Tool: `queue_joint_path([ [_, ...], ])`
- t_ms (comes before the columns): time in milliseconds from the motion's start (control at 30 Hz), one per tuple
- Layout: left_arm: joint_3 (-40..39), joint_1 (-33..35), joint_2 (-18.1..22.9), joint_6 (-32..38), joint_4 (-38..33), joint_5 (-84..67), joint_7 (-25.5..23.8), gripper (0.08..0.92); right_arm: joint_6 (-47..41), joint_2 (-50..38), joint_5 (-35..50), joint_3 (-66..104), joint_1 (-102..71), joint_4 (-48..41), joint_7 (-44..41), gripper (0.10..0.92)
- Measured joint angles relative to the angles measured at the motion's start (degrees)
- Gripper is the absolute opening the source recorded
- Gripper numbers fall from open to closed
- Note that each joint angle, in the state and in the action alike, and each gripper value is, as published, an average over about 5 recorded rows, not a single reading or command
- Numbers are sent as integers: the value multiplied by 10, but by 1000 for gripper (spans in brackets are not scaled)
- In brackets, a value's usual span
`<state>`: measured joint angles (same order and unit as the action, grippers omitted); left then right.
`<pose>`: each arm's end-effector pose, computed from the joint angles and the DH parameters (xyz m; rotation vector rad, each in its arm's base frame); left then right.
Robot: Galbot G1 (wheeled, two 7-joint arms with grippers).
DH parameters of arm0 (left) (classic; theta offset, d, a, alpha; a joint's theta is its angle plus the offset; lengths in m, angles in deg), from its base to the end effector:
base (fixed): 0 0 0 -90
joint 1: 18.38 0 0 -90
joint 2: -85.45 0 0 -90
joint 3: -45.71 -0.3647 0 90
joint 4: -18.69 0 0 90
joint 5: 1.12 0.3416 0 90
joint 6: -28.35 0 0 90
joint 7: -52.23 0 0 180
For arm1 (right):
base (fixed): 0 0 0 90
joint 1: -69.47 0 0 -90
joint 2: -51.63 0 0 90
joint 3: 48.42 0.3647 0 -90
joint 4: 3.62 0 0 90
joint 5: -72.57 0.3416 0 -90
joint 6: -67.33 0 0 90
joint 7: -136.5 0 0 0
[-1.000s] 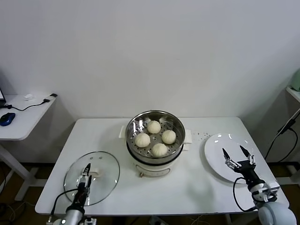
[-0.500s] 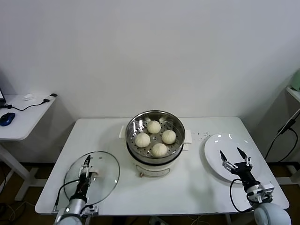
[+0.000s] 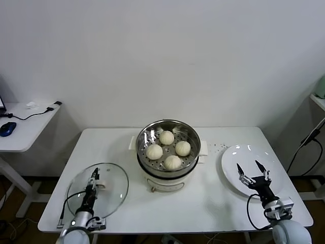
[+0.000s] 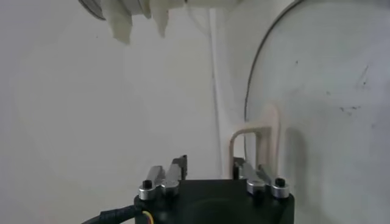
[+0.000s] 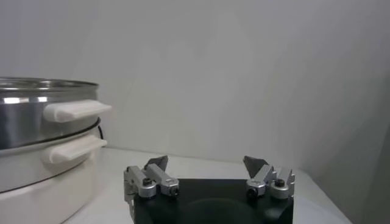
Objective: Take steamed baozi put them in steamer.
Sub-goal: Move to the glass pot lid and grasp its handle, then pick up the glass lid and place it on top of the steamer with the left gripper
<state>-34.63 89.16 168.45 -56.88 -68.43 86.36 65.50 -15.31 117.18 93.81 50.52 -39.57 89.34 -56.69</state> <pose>0.2086 0.1034 -0.4561 -0.0499 -2.0294 -2.2283 0.2227 -0.1919 -0.3878 0.1869 -3.0290 0.1140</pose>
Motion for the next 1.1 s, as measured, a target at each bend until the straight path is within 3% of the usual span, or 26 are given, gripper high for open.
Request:
queue_joint_path([
  [300, -2, 10, -11, -3, -22, -25, -11, 207, 3, 3, -9, -3, 9, -9, -1, 823],
  [400, -1, 20, -16, -9, -43, -39, -18, 157, 4, 1, -11, -3, 12, -12, -1, 823],
  [767, 3, 90, -53, -83, -184, -86, -50, 154, 5, -5, -22, -12, 30, -26, 0, 823],
  [1100, -37, 115, -132, -220, -311, -105, -95, 154, 4, -11, -39, -25, 54, -45, 4, 823],
])
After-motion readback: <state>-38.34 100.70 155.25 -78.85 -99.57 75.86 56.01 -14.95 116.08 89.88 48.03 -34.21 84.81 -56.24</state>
